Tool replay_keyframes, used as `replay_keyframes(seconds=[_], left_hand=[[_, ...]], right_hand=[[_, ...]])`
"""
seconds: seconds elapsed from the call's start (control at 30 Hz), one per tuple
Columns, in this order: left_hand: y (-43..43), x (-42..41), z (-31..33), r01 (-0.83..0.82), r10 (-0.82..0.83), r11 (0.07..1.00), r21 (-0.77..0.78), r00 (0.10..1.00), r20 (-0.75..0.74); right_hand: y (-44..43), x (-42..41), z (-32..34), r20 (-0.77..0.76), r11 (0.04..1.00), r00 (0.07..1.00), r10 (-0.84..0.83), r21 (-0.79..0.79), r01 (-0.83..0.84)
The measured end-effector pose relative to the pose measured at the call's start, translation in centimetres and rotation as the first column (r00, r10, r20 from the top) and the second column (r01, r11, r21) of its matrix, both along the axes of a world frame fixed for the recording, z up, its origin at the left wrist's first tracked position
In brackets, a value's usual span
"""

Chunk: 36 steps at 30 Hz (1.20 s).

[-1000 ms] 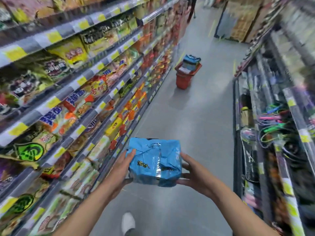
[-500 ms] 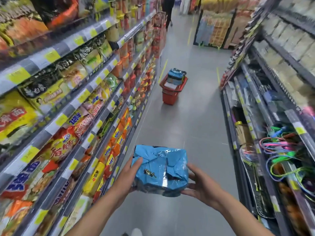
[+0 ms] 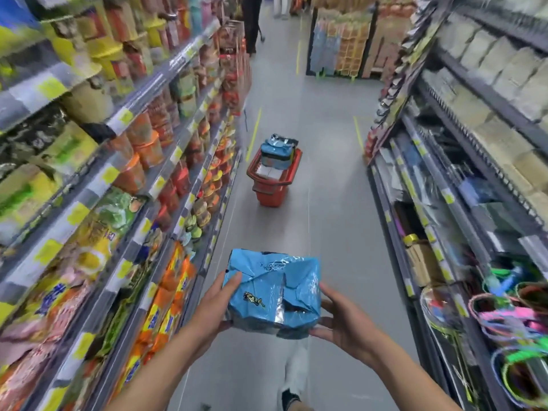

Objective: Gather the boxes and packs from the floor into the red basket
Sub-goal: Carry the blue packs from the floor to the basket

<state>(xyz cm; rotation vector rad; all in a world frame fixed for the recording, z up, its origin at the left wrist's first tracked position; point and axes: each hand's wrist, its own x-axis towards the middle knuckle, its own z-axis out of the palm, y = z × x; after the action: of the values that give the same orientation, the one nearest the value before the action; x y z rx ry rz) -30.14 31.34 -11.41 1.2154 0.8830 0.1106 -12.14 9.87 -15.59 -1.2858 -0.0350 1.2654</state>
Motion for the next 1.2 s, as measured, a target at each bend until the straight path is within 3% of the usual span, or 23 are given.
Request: replay_keyframes(seconds=[0.3, 0.7, 0.93, 1.2], left_hand=[[12.9, 20.9, -0.1, -0.049, 0.051, 0.998, 0.036, 0.996, -0.068], [35.3, 44.0, -3.6, 0.011, -0.009, 1.000, 0.014, 0.994, -0.109], [46.7, 57.3, -6.6, 0.058, -0.073, 0.995, -0.079, 0.978, -0.197], [53.7, 69.4, -11.7, -0.020, -0.019, 0.992, -0.125, 0.952, -0.306]], right_hand=[[13.9, 22.0, 2.4, 0.037, 0.996, 0.995, 0.094, -0.015, -0.094], [35.0, 43.1, 1.1, 0.030, 0.996, 1.000, 0.009, -0.088, -0.006], [45.9, 53.8, -2.0, 0.053, 0.975, 0.996, -0.073, -0.205, 0.082], [55.1, 66.4, -8.5, -0.034, 0.950, 0.999, -0.023, -0.311, 0.011]])
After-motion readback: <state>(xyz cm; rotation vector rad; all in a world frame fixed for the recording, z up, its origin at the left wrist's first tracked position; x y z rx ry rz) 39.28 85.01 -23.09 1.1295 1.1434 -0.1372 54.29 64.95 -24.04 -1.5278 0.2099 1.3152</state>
